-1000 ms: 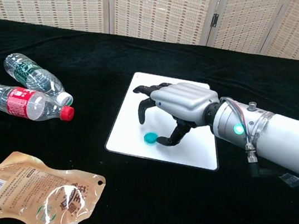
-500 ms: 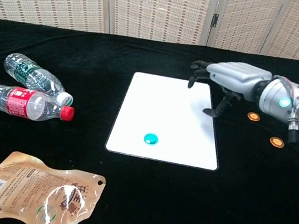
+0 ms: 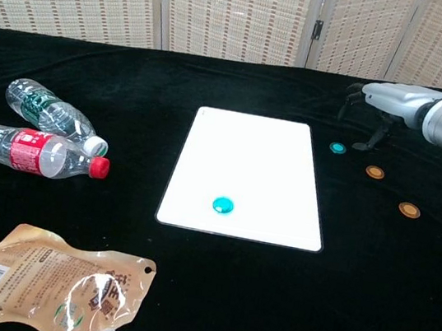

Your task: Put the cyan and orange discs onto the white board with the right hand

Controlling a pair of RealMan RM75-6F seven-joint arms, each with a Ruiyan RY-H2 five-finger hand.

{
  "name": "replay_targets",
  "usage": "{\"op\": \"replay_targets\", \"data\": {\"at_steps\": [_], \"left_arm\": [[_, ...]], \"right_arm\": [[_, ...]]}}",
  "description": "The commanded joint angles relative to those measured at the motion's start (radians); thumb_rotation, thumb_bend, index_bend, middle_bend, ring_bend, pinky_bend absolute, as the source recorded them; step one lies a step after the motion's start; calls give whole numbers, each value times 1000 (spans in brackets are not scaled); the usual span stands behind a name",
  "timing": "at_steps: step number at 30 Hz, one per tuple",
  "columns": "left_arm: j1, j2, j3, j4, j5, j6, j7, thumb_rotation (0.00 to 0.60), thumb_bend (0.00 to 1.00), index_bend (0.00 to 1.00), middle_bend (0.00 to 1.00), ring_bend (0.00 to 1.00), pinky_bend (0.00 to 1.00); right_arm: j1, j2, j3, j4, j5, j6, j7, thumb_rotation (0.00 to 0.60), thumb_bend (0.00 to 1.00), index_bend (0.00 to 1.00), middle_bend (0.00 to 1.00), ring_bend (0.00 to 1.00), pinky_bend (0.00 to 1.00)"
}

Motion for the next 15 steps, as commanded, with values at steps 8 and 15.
{"op": "replay_targets", "data": {"at_steps": [8, 15], "left_arm": [[-2, 1, -2, 2, -10, -4, 0, 600, 196, 66, 36, 35, 0], [-1, 0, 0, 1, -14, -5, 4, 600, 196, 66, 36, 35, 0]], "right_arm": [[72, -97, 5, 160, 101, -73, -43, 600, 404, 377, 48, 0, 0], [95, -138, 0, 235, 127, -99, -54, 600, 405, 381, 50, 0, 0]]}}
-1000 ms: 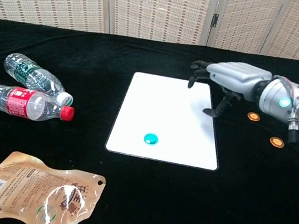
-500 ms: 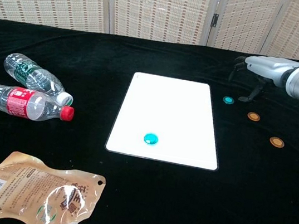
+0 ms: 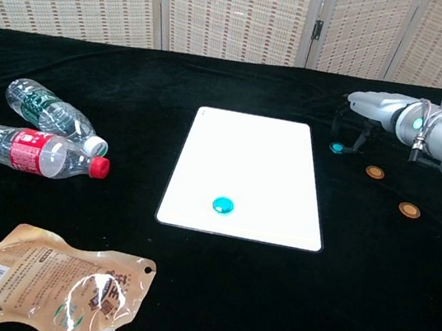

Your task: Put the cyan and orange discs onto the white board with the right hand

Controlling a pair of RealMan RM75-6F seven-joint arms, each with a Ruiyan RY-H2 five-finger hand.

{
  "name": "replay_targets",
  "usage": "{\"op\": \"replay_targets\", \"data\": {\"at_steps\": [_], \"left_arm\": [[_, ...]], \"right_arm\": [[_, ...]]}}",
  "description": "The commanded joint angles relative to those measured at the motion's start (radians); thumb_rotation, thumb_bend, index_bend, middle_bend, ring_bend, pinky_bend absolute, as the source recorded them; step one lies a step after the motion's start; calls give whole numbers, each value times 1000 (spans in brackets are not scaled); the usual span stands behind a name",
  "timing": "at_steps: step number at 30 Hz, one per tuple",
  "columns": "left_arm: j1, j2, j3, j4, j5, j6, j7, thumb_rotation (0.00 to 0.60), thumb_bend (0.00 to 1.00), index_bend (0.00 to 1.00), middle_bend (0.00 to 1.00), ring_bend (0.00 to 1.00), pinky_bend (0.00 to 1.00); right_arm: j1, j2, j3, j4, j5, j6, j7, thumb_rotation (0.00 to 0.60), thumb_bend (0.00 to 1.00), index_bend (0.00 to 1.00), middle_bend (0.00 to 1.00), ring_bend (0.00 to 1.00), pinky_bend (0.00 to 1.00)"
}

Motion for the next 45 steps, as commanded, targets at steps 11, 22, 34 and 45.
{"op": "replay_targets", "data": {"at_steps": [11, 22, 34, 45], "left_arm": [[-1, 9, 1, -10, 0, 0, 2, 600, 196, 66, 36, 35, 0], [-1, 14, 1, -17, -3, 0, 6, 600, 196, 66, 36, 35, 0], [-1, 16, 2, -18, -2, 2, 4, 600, 196, 66, 35, 35, 0], [4, 24, 4, -21, 17, 18, -2, 600, 196, 67, 35, 35, 0]], "right_arm": [[24, -61, -1, 104, 10, -39, 14, 600, 418, 417, 63, 0, 0], [36, -86, 5, 162, 3, -62, 25, 600, 427, 427, 68, 0, 0], [21, -65, 5, 133, -40, -44, 52, 600, 428, 489, 94, 0, 0], [-98, 192, -56, -322, -304, 125, 173, 600, 428, 495, 121, 0, 0]]}}
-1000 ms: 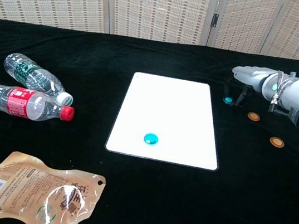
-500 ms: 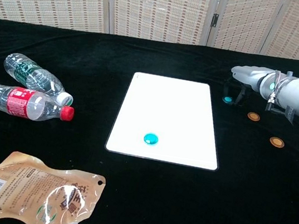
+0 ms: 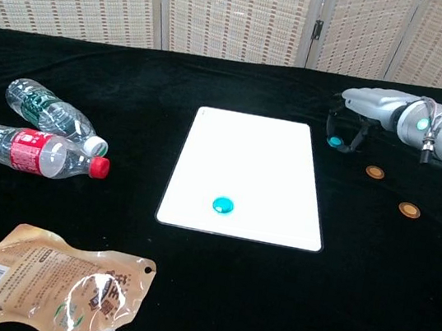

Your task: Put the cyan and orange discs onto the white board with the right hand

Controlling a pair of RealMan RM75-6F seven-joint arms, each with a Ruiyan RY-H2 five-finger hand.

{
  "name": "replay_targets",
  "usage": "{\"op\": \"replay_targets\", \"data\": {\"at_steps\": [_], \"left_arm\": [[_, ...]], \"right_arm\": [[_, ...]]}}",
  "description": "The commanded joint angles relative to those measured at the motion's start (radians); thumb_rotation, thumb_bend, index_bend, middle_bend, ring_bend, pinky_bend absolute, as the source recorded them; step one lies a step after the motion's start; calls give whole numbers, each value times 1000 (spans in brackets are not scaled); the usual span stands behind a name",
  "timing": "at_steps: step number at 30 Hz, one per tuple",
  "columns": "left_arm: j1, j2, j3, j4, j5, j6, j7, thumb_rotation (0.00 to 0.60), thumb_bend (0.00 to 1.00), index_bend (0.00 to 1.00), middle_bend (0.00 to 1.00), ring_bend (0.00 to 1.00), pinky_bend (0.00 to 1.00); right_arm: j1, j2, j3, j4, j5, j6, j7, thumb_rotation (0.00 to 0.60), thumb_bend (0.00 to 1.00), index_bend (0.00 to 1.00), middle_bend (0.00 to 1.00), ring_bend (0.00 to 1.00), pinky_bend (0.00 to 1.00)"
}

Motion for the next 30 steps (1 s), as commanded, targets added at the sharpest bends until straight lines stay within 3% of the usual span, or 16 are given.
{"op": "replay_targets", "data": {"at_steps": [1, 5, 13, 19, 30], "left_arm": [[1, 1, 2, -4, 8, 5, 4, 600, 196, 67, 35, 35, 0], [1, 2, 3, -12, 16, 9, 10, 600, 196, 67, 35, 35, 0], [0, 3, 3, -21, 22, 10, 17, 600, 196, 67, 35, 35, 0], [3, -1, 6, -13, 23, 12, 11, 600, 195, 67, 35, 35, 0], [9, -3, 7, -4, 20, 15, 0, 600, 196, 67, 35, 35, 0]], "right_arm": [[-67, 141, -44, -232, -162, 96, 69, 600, 428, 496, 122, 0, 0], [-92, 195, -83, -361, -279, 149, 96, 600, 428, 496, 122, 0, 0], [-103, 196, -157, -454, -447, 191, 109, 600, 428, 496, 121, 0, 0], [-95, 141, -183, -442, -469, 171, 71, 600, 428, 496, 114, 0, 0], [-77, 80, -172, -412, -461, 158, 16, 600, 428, 465, 98, 0, 0]]}}
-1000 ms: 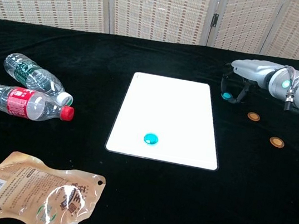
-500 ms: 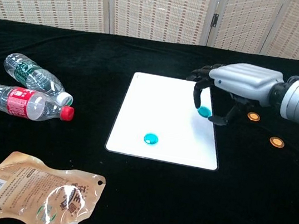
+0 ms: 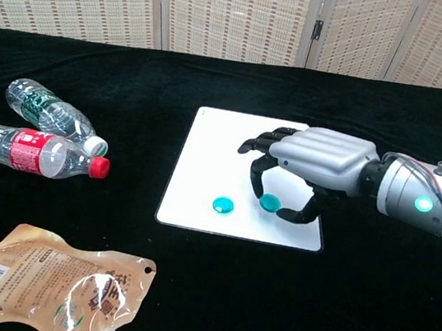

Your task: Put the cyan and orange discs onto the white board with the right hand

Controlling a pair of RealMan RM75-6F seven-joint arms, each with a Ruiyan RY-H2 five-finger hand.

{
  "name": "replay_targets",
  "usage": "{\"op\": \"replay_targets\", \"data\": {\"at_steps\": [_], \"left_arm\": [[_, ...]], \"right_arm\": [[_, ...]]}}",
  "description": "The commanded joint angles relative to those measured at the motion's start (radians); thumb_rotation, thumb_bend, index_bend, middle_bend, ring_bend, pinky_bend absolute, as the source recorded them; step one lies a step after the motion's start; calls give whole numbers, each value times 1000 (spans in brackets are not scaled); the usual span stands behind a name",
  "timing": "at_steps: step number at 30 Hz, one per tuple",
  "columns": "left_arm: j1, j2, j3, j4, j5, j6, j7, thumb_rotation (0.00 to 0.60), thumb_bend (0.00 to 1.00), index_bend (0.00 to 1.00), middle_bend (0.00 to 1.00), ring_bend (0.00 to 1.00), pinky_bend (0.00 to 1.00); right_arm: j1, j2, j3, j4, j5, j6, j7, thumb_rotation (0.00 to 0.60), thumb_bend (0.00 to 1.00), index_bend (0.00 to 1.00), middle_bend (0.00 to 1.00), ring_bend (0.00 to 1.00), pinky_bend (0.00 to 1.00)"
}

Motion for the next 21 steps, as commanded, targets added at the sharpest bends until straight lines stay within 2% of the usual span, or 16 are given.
{"op": "replay_targets", "data": {"at_steps": [1, 17, 21], "left_arm": [[1, 0, -1, 1, -1, 1, -1, 600, 196, 67, 35, 35, 0], [3, -3, -3, 19, -14, -3, -17, 600, 196, 66, 35, 35, 0], [4, -4, -4, 23, -16, -4, -22, 600, 195, 66, 35, 35, 0]], "right_arm": [[6, -13, 4, 6, 6, -6, -15, 600, 428, 463, 98, 0, 0], [27, -56, 18, 38, 40, -34, -49, 600, 428, 394, 79, 0, 0], [14, -45, 25, 28, 36, -4, -32, 600, 428, 306, 79, 0, 0]]}}
